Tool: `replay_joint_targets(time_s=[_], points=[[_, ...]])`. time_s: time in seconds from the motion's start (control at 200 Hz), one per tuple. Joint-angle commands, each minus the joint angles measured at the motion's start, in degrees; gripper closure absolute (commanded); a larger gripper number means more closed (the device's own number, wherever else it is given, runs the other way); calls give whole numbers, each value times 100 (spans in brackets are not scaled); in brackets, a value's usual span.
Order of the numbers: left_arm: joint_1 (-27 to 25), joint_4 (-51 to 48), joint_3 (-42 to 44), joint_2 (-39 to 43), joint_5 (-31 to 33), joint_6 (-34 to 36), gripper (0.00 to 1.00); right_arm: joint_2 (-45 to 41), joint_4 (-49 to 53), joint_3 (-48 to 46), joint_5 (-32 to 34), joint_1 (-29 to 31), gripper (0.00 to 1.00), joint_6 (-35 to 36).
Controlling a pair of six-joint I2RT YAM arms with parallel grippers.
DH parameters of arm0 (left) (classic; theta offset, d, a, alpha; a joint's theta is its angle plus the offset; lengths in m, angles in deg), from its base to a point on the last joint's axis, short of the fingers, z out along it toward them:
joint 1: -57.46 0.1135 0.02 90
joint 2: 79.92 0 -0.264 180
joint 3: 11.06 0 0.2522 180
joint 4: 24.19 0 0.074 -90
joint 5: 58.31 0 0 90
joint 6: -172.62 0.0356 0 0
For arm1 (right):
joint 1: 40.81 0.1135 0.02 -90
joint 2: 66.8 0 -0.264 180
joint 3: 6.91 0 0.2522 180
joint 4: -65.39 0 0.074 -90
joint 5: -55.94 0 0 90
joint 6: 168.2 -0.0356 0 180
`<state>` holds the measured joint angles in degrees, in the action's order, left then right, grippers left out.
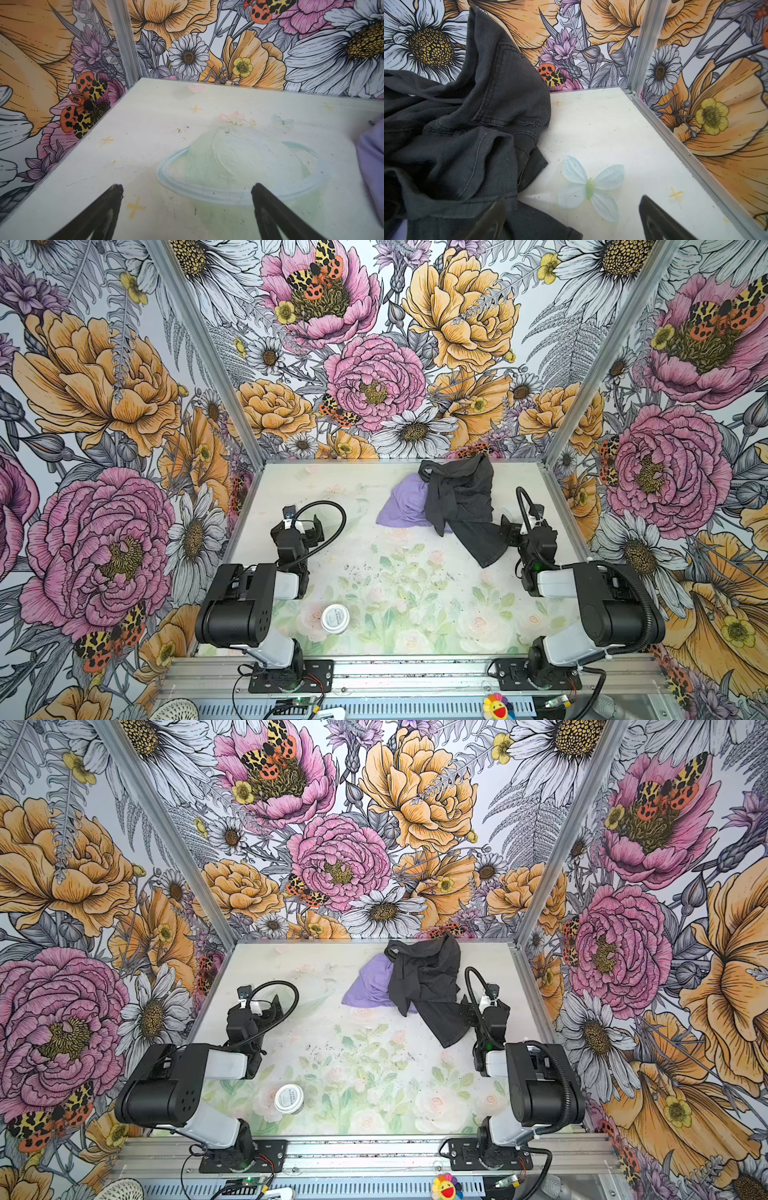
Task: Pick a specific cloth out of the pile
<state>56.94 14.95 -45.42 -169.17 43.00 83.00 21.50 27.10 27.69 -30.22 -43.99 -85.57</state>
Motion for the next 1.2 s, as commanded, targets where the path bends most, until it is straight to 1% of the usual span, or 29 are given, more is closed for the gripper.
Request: replay_joint_targets(time_s=[0.0,0.24,0.35,1.116,1.186,1.196], points=[[-27,148,-85,37,-138,6,1,-37,-55,22,75,45,0,62],[-27,139,-89,31,-144,4,1,-32,-21,47,76,49,0,72],[-20,139,-85,32,-154,6,1,-22,113,113,-136,46,1,147],[-1,126,-99,37,-191,-6,1,-57,136,134,-84,55,1,146],[-74,208,-27,126,22,13,1,-365,577,212,33,61,1,106],[-94,202,-24,162,166,18,1,-425,638,213,55,58,1,109]])
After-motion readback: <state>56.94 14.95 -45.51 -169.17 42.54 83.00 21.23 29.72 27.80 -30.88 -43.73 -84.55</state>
